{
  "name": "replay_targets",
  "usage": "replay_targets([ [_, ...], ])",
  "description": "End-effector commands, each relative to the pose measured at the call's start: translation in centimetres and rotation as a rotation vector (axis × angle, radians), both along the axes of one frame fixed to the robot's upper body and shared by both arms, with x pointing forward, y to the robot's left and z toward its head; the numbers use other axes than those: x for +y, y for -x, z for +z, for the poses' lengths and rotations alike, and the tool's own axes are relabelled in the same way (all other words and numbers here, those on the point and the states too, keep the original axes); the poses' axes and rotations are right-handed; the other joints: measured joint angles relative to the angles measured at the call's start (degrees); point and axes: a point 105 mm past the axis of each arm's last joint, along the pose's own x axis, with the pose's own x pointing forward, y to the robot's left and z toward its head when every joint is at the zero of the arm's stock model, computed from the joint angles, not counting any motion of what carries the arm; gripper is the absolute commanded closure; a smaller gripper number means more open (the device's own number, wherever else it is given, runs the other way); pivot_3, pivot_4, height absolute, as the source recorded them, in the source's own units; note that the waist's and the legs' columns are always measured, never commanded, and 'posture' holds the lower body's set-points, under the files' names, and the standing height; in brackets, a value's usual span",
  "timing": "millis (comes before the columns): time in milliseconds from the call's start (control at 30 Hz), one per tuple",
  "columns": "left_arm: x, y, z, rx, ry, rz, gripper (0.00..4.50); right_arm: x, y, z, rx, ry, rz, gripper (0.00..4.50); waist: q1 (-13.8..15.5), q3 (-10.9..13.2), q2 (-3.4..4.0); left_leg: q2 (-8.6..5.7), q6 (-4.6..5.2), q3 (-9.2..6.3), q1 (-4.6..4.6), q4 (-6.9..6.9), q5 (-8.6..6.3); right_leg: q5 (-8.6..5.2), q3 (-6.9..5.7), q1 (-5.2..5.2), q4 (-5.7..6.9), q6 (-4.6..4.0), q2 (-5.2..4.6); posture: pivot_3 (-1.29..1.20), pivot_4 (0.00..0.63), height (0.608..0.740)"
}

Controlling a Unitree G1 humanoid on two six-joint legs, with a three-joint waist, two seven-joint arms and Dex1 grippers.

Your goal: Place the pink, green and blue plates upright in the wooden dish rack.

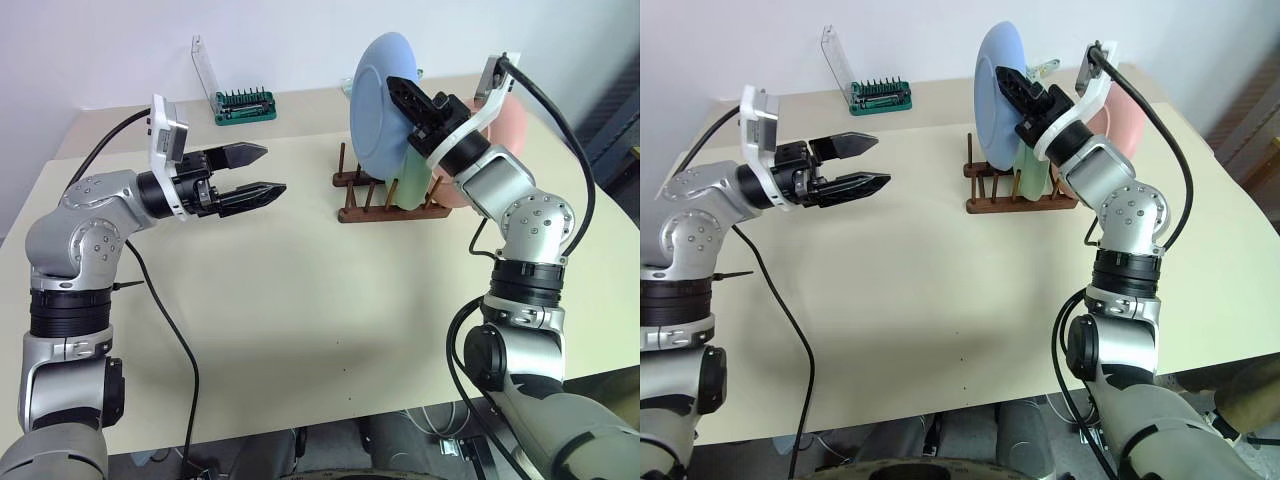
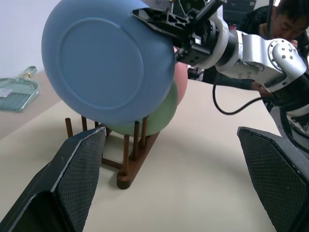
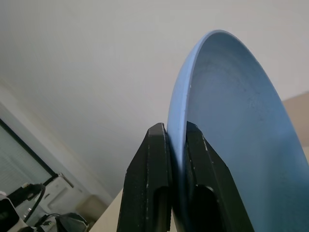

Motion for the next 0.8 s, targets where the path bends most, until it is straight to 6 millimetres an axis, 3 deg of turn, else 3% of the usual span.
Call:
replay_targets([
  [33, 0.2, 0.5, 1.5, -0.058, 0.031, -0.005, 0.02, 0.2, 0.8, 2.6, -0.072, -0.032, 0.015, 4.5, 0.0, 0.0, 0.0, 0.0, 0.0, 0.0, 0.0, 0.0, 0.0, 0.0, 0.0, 0.0, 0.0, 0.0, 0.0, 0.0, 0.15, 0.74],
  [400, 0.0, 0.4, 1.3, -0.041, 0.039, -0.009, 0.02, 0.9, 1.3, 2.8, -0.053, -0.046, 0.029, 4.5, 0.0, 0.0, 0.0, 0.0, 0.0, 0.0, 0.0, 0.0, 0.0, 0.0, 0.0, 0.0, 0.0, 0.0, 0.0, 0.0, 0.15, 0.74],
  [800, -0.1, 0.1, 1.4, -0.024, 0.051, -0.003, 0.02, 0.9, 0.6, 0.8, 0.018, -0.022, 0.001, 4.5, 0.0, 0.0, 0.0, 0.0, 0.0, 0.0, 0.0, 0.0, 0.0, 0.0, 0.0, 0.0, 0.0, 0.0, 0.0, 0.0, 0.15, 0.74],
])
